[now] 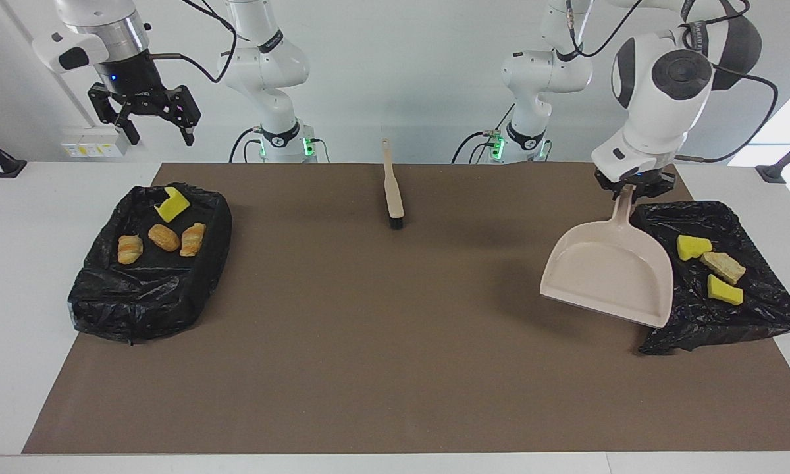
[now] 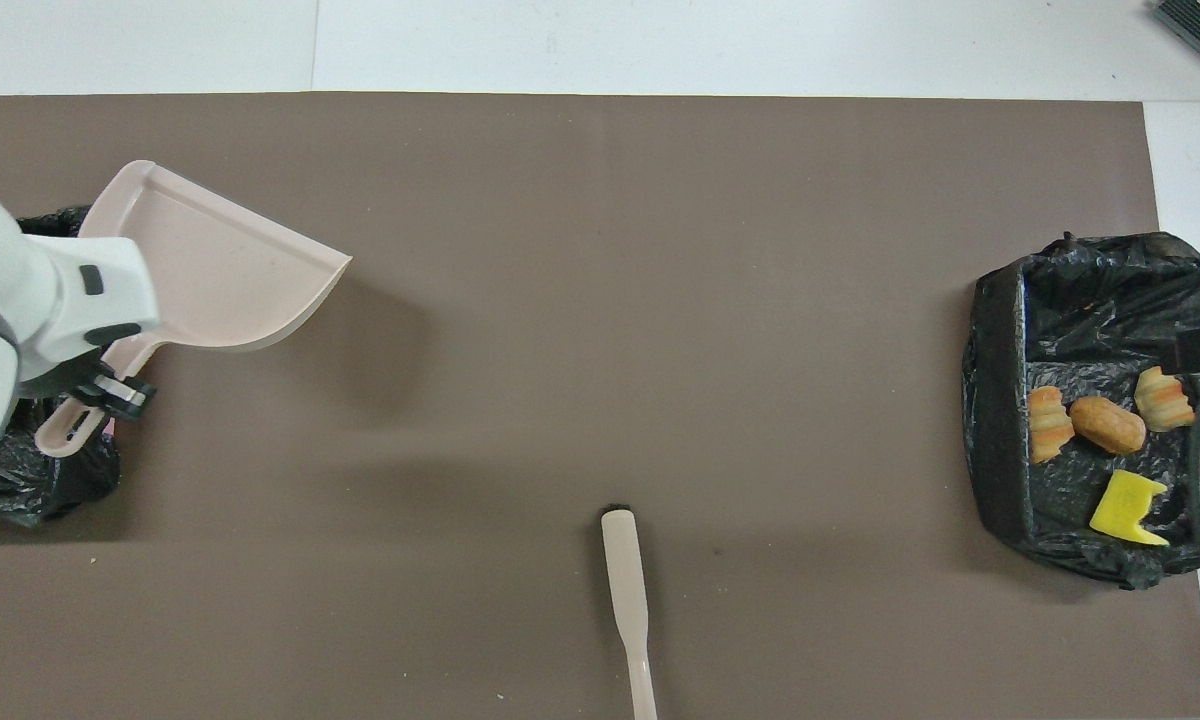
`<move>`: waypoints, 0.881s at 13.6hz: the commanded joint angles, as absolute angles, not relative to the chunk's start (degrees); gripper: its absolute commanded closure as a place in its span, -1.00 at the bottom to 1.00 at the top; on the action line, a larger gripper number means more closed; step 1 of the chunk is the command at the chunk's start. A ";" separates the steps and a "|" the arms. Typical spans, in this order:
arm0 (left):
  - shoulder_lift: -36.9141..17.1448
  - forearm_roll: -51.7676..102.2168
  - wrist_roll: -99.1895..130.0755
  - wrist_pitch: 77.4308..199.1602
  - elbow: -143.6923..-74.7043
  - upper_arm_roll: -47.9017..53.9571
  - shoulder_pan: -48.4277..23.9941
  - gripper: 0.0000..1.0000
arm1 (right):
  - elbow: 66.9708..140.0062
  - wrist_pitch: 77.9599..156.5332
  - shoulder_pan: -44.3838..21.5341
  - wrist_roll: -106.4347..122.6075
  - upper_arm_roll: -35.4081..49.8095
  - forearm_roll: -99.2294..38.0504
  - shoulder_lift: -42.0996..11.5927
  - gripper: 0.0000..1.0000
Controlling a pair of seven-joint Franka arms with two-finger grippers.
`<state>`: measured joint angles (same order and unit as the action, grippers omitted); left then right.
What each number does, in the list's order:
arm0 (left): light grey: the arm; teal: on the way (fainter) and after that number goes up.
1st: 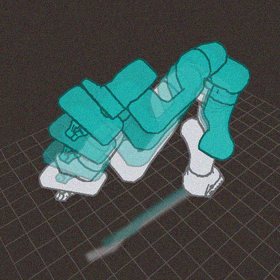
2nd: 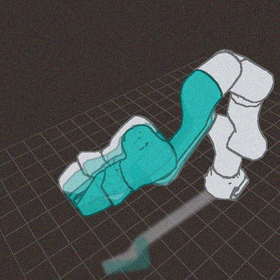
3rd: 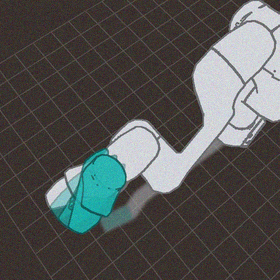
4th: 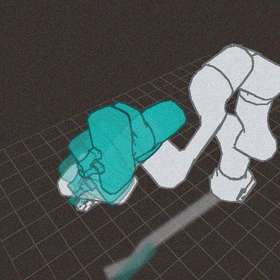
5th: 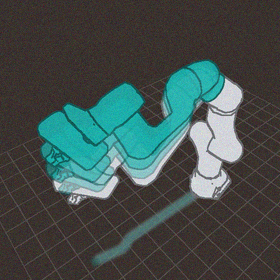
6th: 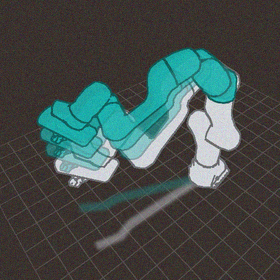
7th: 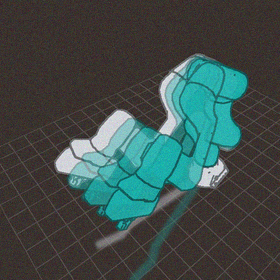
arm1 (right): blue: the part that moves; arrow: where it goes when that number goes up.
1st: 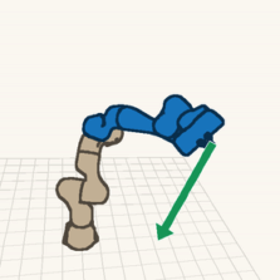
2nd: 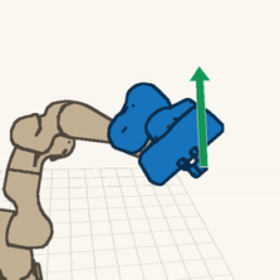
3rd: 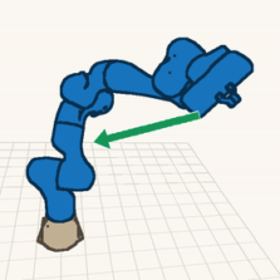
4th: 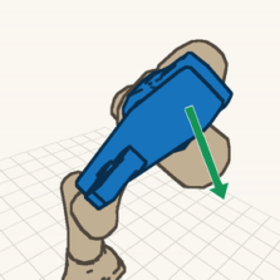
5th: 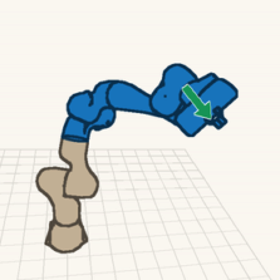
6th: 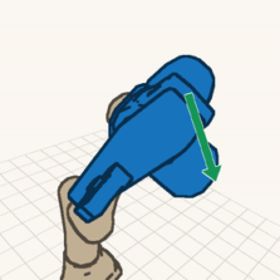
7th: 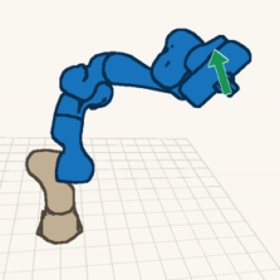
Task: Sweep and dump trash in bin
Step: 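Carry the empty dustpan back to the table center with the left gripper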
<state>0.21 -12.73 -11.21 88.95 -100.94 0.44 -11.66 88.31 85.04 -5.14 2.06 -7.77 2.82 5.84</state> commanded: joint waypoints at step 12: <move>-14.04 4.13 33.04 114.66 -100.11 -0.53 -38.93 1.00 | 89.82 84.37 -4.57 2.37 -8.09 0.78 7.38 -1.00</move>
<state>-8.29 3.20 30.52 109.21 -101.73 0.63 -36.19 88.89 84.98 -4.88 2.18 -8.19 0.10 6.41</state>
